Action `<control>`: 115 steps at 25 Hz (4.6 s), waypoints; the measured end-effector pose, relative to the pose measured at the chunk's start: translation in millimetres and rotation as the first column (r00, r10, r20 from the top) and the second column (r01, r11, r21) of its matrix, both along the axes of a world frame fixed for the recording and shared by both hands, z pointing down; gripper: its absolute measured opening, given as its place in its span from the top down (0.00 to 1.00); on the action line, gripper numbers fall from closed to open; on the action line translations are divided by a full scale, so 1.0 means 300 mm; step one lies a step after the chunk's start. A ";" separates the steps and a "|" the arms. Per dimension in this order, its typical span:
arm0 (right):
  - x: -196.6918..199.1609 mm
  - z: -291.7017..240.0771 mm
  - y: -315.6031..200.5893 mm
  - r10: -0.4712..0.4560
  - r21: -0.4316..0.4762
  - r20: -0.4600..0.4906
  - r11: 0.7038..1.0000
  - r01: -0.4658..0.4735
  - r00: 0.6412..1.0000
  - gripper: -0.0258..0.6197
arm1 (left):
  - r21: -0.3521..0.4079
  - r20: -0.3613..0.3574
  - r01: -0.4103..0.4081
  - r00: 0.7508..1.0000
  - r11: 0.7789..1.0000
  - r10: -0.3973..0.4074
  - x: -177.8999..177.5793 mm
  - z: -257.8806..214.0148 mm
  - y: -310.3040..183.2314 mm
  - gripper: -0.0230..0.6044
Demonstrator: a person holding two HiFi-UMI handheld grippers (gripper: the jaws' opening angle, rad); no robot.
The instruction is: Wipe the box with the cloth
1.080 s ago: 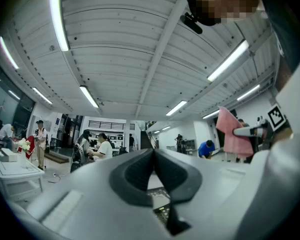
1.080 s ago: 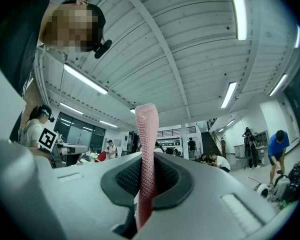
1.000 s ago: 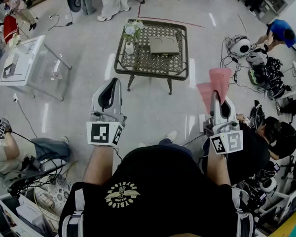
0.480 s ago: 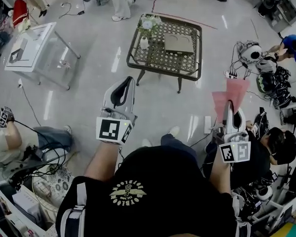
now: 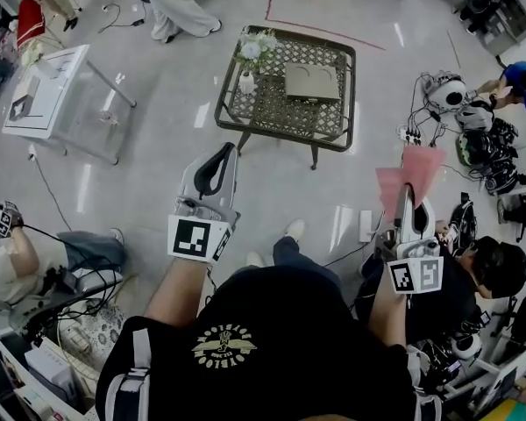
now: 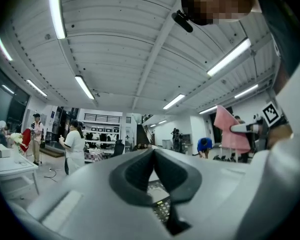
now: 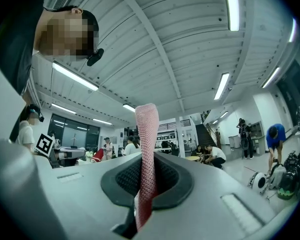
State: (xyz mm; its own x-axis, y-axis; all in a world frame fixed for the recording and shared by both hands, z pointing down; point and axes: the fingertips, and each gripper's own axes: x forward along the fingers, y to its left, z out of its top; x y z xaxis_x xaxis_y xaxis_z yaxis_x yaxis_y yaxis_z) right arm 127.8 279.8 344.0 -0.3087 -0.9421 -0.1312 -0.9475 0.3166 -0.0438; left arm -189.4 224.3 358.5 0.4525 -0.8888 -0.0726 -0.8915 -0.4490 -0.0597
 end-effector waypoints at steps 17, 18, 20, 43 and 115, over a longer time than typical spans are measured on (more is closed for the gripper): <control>0.247 0.073 -0.361 -0.025 -0.039 0.047 0.999 0.027 0.999 0.93 | -0.033 0.024 0.014 1.000 0.999 -0.013 0.244 0.012 -0.355 0.96; 0.269 0.073 -0.380 -0.028 -0.038 0.051 0.999 0.030 0.998 0.93 | -0.036 0.021 0.019 1.000 0.999 -0.019 0.257 0.011 -0.371 0.96; 0.317 0.070 -0.420 -0.036 -0.037 0.063 0.999 0.039 0.997 0.93 | -0.044 0.011 0.033 0.999 0.998 -0.033 0.286 0.005 -0.406 0.96; 0.452 0.051 -0.663 -0.127 0.011 0.151 0.992 0.127 0.980 0.93 | 0.015 0.045 0.125 0.991 0.992 -0.125 0.393 -0.109 -0.573 0.96; -0.270 1.816 -2.090 -0.208 -0.939 0.007 0.336 0.078 0.978 0.93 | -0.229 0.139 0.433 0.901 0.872 -0.411 -0.116 0.174 -1.357 0.96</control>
State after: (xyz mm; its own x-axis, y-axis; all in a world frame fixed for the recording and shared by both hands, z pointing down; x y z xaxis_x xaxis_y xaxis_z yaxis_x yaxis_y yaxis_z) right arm 46.8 -347.2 888.8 -0.4010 -0.3728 0.8368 -0.9104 0.2636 -0.3188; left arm -224.2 -182.8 410.6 0.0246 -0.9802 0.1965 -0.9961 -0.0407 -0.0783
